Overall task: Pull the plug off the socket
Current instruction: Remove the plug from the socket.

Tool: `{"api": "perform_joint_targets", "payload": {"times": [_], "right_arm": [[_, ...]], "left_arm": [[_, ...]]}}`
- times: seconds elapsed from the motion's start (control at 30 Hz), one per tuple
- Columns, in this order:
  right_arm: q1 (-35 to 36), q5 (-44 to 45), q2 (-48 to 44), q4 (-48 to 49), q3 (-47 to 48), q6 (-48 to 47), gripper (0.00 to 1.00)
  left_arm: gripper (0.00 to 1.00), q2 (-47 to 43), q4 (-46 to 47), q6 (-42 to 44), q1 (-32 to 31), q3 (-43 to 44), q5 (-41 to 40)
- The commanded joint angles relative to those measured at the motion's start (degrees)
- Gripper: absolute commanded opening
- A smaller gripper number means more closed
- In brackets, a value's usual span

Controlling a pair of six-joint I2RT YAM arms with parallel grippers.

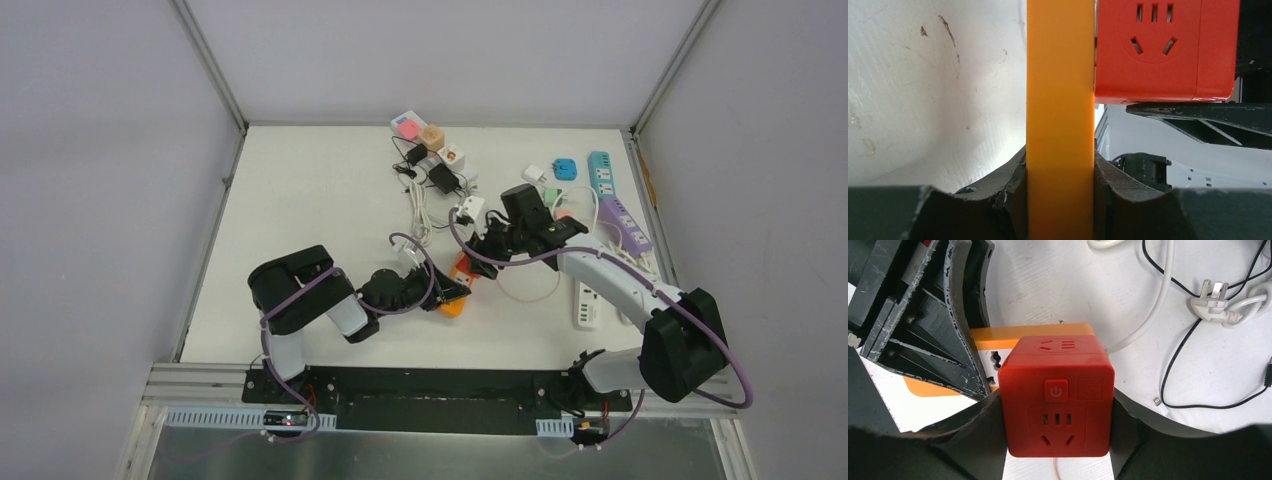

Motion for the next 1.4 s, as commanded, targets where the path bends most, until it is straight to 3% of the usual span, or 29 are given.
{"api": "perform_joint_targets", "payload": {"times": [0.0,0.3,0.63,0.9,1.2,1.37], "right_arm": [[-0.4,-16.7,-2.2,-4.4,2.5,3.3,0.00],[-8.9,-22.4,-2.8,-4.5,2.5,5.1,0.00],[-11.6,-25.9,-1.6,-4.7,2.2,5.2,0.00],[-6.5,-25.3,-7.3,-3.4,-0.5,3.3,0.00],[1.5,-19.7,-6.0,-4.6,0.1,0.2,0.00],[1.7,-18.5,-5.6,-6.2,1.6,-0.3,0.00]], "left_arm": [[0.00,0.5,6.0,-1.1,1.2,3.4,-6.1],[0.00,-1.6,5.9,-0.7,1.1,1.4,-5.7],[0.00,-3.1,5.9,-0.4,1.1,-0.1,-5.9],[0.00,-1.0,5.9,-1.2,1.1,1.5,-6.6],[0.00,2.4,5.9,-2.4,1.1,3.2,-7.6],[0.00,2.5,5.9,-2.4,1.1,2.7,-8.6]]}}
